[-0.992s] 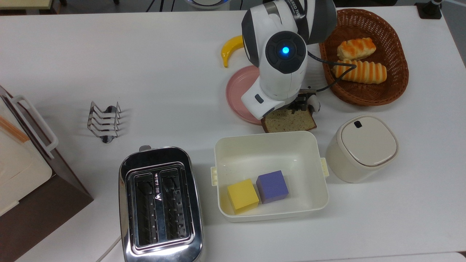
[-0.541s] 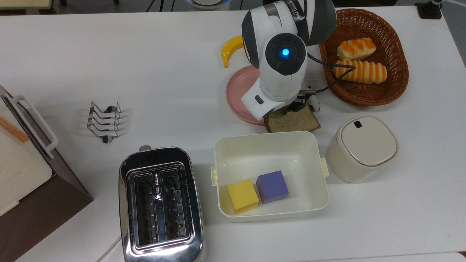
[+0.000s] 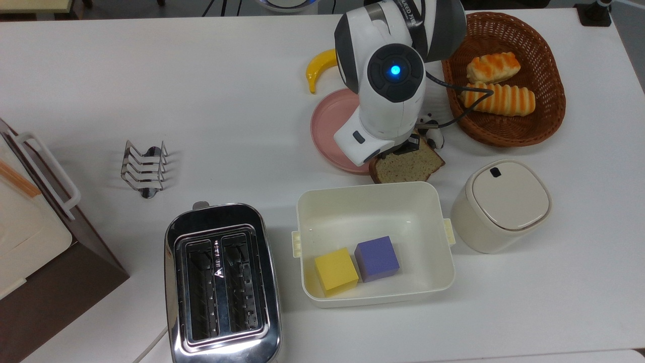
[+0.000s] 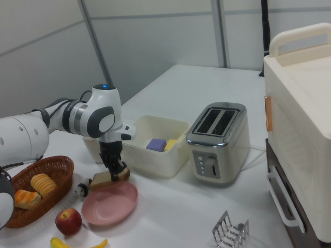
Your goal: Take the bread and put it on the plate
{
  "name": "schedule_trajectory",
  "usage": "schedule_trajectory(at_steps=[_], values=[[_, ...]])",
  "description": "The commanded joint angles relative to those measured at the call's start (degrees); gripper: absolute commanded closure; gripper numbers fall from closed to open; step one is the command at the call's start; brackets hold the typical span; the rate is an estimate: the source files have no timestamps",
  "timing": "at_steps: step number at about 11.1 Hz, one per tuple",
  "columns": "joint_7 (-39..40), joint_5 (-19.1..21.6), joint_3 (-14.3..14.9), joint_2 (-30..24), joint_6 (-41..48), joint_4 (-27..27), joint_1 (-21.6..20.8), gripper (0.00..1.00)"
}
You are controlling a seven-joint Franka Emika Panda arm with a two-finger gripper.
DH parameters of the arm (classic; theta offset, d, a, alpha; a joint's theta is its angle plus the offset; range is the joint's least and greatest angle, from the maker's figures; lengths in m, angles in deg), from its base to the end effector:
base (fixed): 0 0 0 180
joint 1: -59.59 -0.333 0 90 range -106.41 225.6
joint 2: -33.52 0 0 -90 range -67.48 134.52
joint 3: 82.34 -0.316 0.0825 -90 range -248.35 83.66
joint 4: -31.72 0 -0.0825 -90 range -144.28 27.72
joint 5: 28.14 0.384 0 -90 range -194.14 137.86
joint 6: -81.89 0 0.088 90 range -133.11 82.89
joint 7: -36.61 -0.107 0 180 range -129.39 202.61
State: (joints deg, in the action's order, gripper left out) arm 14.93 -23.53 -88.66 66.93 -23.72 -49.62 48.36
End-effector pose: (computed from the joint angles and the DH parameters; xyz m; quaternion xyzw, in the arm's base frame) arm 0.6658 0.2031 0.3484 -0.9930 0.0563 0.0965 0.0385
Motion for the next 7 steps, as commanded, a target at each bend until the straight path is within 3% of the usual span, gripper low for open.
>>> schedule_trajectory(at_steps=[1,7], values=[[-0.47,0.22,0.25,-2.39,-0.83,-1.19,0.07,1.0],[-0.38,0.84,0.6,-8.26,3.38,-0.14,1.39,1.0]])
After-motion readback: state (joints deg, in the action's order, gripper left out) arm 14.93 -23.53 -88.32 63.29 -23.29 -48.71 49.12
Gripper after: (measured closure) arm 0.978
